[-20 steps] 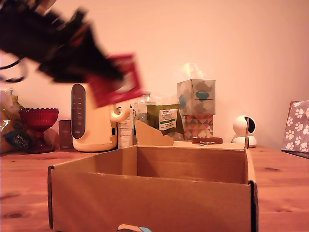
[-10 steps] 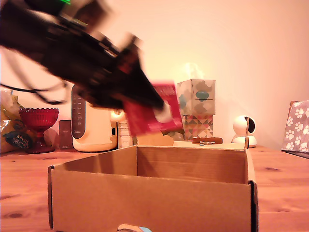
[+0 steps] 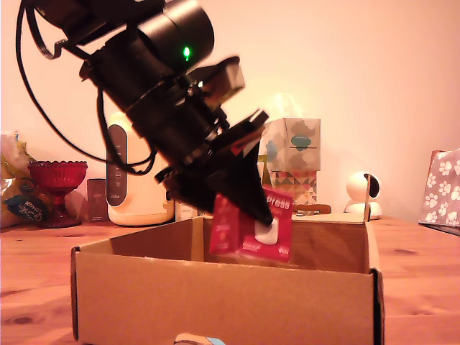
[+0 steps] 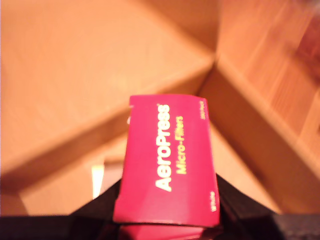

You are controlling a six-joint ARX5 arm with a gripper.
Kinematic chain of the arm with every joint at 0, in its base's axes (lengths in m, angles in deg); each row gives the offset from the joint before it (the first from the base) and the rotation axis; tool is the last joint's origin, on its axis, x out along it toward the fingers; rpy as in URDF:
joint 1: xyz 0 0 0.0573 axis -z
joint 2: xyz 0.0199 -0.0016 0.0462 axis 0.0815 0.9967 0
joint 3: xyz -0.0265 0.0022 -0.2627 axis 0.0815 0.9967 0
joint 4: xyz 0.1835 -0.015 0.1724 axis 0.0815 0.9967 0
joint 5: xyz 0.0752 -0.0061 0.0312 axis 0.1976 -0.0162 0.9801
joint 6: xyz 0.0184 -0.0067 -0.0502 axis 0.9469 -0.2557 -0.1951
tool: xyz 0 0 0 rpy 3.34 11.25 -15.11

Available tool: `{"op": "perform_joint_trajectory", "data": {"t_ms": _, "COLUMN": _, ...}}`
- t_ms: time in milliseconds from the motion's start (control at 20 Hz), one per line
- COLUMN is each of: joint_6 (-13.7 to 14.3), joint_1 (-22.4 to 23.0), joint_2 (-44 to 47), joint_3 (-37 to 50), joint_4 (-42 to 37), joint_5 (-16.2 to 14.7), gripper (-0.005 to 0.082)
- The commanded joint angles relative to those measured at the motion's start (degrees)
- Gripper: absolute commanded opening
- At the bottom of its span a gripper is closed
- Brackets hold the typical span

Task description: Pick the red carton of coffee filters and place it in the cardboard box

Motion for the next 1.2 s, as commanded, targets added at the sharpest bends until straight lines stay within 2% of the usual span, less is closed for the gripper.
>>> {"op": "perform_joint_trajectory", "data": {"t_ms": 0, "joint_6": 0.2, "joint_1": 0.5, "joint_2": -0.4, "joint_3": -0.2, "joint_4": -0.4, "joint_5": -0.3, "gripper": 0.0368}}
{"op": "perform_joint_trajectory", "data": {"t_ms": 50, "joint_6": 0.2, "joint_1": 0.5, "joint_2": -0.7, "joint_3": -0.2, "joint_4": -0.2, "joint_5": -0.3, "gripper": 0.0503}}
{"op": "perform_joint_trajectory", "data": {"t_ms": 100, "joint_6": 0.2, "joint_1": 0.5, "joint_2": -1.3, "joint_3": -0.2, "joint_4": 0.3, "joint_5": -0.3, "gripper": 0.0587}}
{"op": "perform_joint_trajectory", "data": {"t_ms": 300, "joint_6": 0.0, "joint_1": 0.6, "joint_2": -6.6, "joint_3": -0.2, "joint_4": 2.2, "joint_5": 0.8, "gripper": 0.059}}
{"op": "perform_joint_trajectory", "data": {"t_ms": 400, "joint_6": 0.0, "joint_1": 0.5, "joint_2": -10.7, "joint_3": -0.2, "joint_4": 2.8, "joint_5": 3.6, "gripper": 0.0497}}
{"op": "perform_joint_trajectory", "data": {"t_ms": 450, "joint_6": 0.0, "joint_1": 0.5, "joint_2": -12.5, "joint_3": -0.1, "joint_4": 3.7, "joint_5": 5.0, "gripper": 0.0419}}
{"op": "perform_joint_trajectory", "data": {"t_ms": 500, "joint_6": 0.2, "joint_1": 0.5, "joint_2": -14.2, "joint_3": -0.1, "joint_4": 4.8, "joint_5": 6.4, "gripper": 0.0301}}
{"op": "perform_joint_trajectory", "data": {"t_ms": 600, "joint_6": 1.2, "joint_1": 0.2, "joint_2": -16.6, "joint_3": 0.6, "joint_4": 5.6, "joint_5": 8.6, "gripper": -0.0019}}
{"op": "perform_joint_trajectory", "data": {"t_ms": 650, "joint_6": 2.0, "joint_1": -0.3, "joint_2": -17.5, "joint_3": 1.3, "joint_4": 4.9, "joint_5": 9.2, "gripper": -0.0011}}
{"op": "perform_joint_trajectory", "data": {"t_ms": 850, "joint_6": 1.5, "joint_1": -1.9, "joint_2": -22.4, "joint_3": 8.7, "joint_4": -4.0, "joint_5": 11.2, "gripper": -0.0023}}
{"op": "perform_joint_trajectory", "data": {"t_ms": 1000, "joint_6": -1.8, "joint_1": -5.2, "joint_2": -28.1, "joint_3": 17.7, "joint_4": -11.6, "joint_5": 12.5, "gripper": -0.0023}}
{"op": "perform_joint_trajectory", "data": {"t_ms": 1150, "joint_6": -4.0, "joint_1": -10.9, "joint_2": -35.6, "joint_3": 26.5, "joint_4": -16.6, "joint_5": 12.6, "gripper": -0.0023}}
